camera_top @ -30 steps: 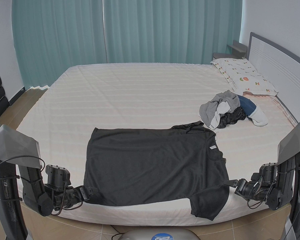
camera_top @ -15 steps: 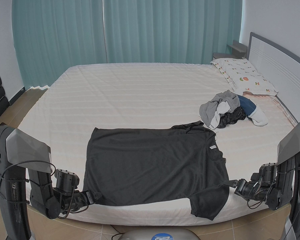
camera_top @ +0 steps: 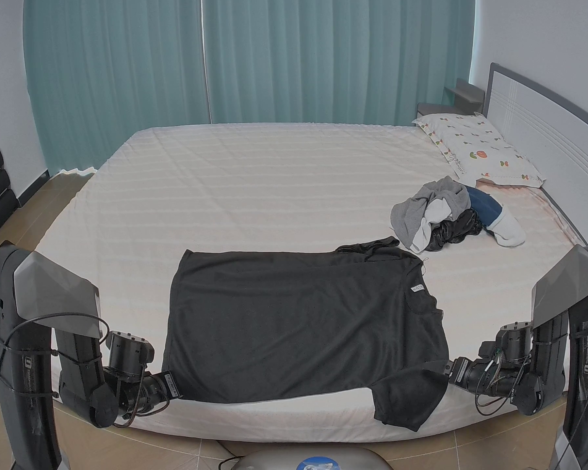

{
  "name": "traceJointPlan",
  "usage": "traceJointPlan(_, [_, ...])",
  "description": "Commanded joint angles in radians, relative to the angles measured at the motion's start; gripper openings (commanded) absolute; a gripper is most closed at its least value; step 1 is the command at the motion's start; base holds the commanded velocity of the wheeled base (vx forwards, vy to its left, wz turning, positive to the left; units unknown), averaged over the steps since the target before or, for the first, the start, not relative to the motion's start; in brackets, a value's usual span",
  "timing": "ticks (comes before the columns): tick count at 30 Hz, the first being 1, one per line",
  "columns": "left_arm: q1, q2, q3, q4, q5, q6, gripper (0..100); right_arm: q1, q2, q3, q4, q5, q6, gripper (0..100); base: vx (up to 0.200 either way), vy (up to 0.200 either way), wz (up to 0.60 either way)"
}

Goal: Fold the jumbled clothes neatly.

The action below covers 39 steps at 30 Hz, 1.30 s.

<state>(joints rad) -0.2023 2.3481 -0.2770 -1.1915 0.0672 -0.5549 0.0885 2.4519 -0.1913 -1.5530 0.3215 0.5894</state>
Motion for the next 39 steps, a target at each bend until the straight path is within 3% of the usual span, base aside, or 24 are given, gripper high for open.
traceJointPlan(1, [0.004, 0.002, -0.002, -0.002, 0.0, 0.0, 0, 0.007, 0.029, -0.019, -0.009, -0.001, -0.022, 100, 0.0, 0.0, 0.0])
traceJointPlan(4, [0.004, -0.001, -0.004, -0.002, 0.0, -0.005, 0, 0.007, 0.033, -0.031, -0.007, -0.002, -0.033, 100, 0.0, 0.0, 0.0])
traceJointPlan(5, [0.006, 0.0, -0.004, -0.002, 0.0, -0.005, 0, 0.008, 0.036, -0.039, -0.007, -0.004, -0.034, 0, 0.0, 0.0, 0.0])
traceJointPlan(11, [0.02, -0.001, -0.004, -0.002, -0.001, -0.003, 0, 0.014, 0.056, -0.037, -0.007, -0.05, -0.059, 0, 0.0, 0.0, 0.0])
traceJointPlan(12, [0.026, -0.003, -0.008, -0.002, -0.003, -0.005, 0, 0.005, 0.062, -0.03, -0.009, -0.065, -0.105, 0, 0.0, 0.0, 0.0])
traceJointPlan(16, [0.038, -0.015, -0.008, 0.0, -0.003, 0.001, 0, -0.003, 0.044, 0.003, -0.009, -0.065, -0.112, 0, 0.0, 0.0, 0.0])
traceJointPlan(23, [0.081, -0.058, -0.002, 0.012, -0.001, 0.041, 0, -0.027, 0.001, 0.061, -0.009, -0.052, -0.137, 0, 0.0, 0.0, 0.0])
traceJointPlan(28, [0.115, -0.081, 0.009, 0.038, -0.001, 0.098, 0, -0.029, -0.028, 0.116, -0.009, 0.027, -0.174, 0, 0.0, 0.0, 0.0])
traceJointPlan(39, [0.118, -0.144, 0.006, 0.211, 0.0, 0.139, 0, -0.021, -0.013, 0.145, -0.007, 0.031, -0.214, 0, 0.0, 0.0, 0.0])
